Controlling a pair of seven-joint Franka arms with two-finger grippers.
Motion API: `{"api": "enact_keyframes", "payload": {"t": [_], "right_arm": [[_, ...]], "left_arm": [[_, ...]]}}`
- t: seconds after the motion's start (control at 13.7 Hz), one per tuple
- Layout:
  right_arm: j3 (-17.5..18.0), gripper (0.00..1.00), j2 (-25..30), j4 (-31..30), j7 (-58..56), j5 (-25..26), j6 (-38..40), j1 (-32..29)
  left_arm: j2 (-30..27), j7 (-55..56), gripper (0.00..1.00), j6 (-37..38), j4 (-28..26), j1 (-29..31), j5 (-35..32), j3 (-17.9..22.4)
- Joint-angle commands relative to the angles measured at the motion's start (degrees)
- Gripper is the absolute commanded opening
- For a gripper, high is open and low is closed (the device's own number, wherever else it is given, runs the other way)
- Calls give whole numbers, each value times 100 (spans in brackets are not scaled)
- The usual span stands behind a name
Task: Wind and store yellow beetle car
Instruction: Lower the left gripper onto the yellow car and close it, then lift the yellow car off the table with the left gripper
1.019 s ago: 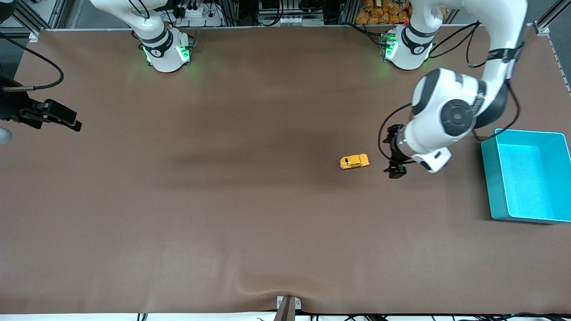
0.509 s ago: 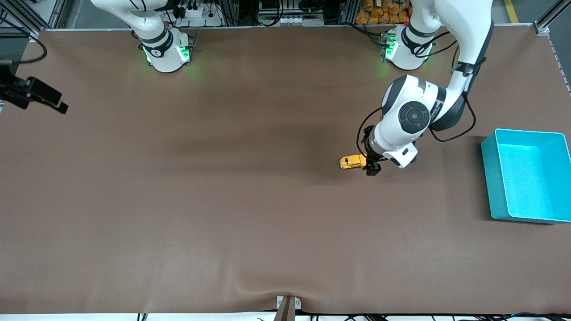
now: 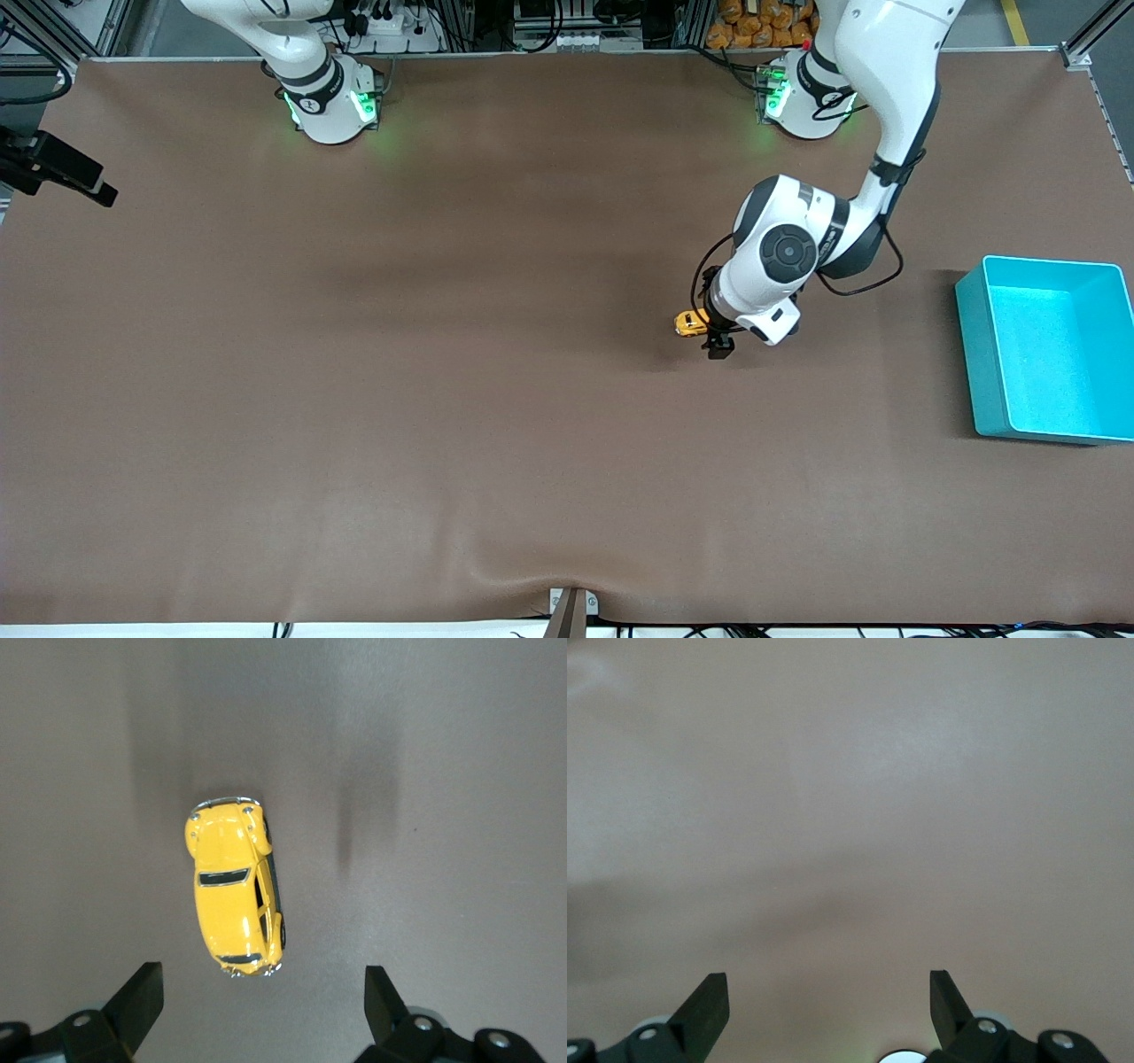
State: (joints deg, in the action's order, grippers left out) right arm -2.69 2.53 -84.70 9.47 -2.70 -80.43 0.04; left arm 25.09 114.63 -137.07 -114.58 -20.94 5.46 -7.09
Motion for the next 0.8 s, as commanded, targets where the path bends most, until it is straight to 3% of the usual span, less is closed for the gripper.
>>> {"api": "enact_keyframes", "payload": {"t": [0.0,0.73], "right_arm": [[-179,100,160,-196,-24,120,-95,275],[-197,100,134,-284,-393,173,-271,417]], "left_arm": [[118,94,100,-136,-3,-77,-159,50],[347,533,100,-136,-56,-103,-669,50]]}}
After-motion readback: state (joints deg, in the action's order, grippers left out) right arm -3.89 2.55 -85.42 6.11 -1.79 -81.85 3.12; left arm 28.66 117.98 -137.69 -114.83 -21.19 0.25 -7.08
